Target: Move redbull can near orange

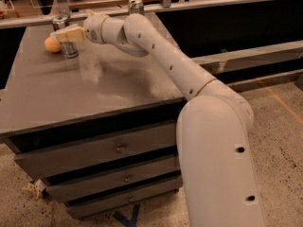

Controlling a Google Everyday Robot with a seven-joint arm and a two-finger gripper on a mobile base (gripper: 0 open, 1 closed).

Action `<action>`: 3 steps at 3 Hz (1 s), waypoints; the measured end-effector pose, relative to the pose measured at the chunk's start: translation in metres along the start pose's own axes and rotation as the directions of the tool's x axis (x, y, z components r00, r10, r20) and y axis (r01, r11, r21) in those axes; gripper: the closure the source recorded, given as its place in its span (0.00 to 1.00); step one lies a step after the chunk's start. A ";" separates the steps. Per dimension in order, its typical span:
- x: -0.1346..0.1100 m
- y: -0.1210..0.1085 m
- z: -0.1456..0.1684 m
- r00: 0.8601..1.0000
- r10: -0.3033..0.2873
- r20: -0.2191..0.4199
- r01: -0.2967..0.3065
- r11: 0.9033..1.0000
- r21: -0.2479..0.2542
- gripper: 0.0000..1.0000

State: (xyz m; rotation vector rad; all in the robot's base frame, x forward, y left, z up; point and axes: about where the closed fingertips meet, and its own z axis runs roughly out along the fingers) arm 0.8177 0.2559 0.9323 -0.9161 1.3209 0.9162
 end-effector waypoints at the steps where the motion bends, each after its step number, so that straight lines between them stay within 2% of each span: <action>1: -0.003 -0.017 -0.036 0.999 -0.027 -0.021 0.027 1.000 0.000 0.00; 2: -0.003 -0.030 -0.080 0.997 -0.060 -0.054 0.059 0.998 -0.013 0.00; 3: -0.003 -0.030 -0.080 0.997 -0.060 -0.054 0.059 0.998 -0.014 0.00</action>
Offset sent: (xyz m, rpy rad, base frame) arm 0.0006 -0.1457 0.0033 -0.1174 -0.0596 -0.0072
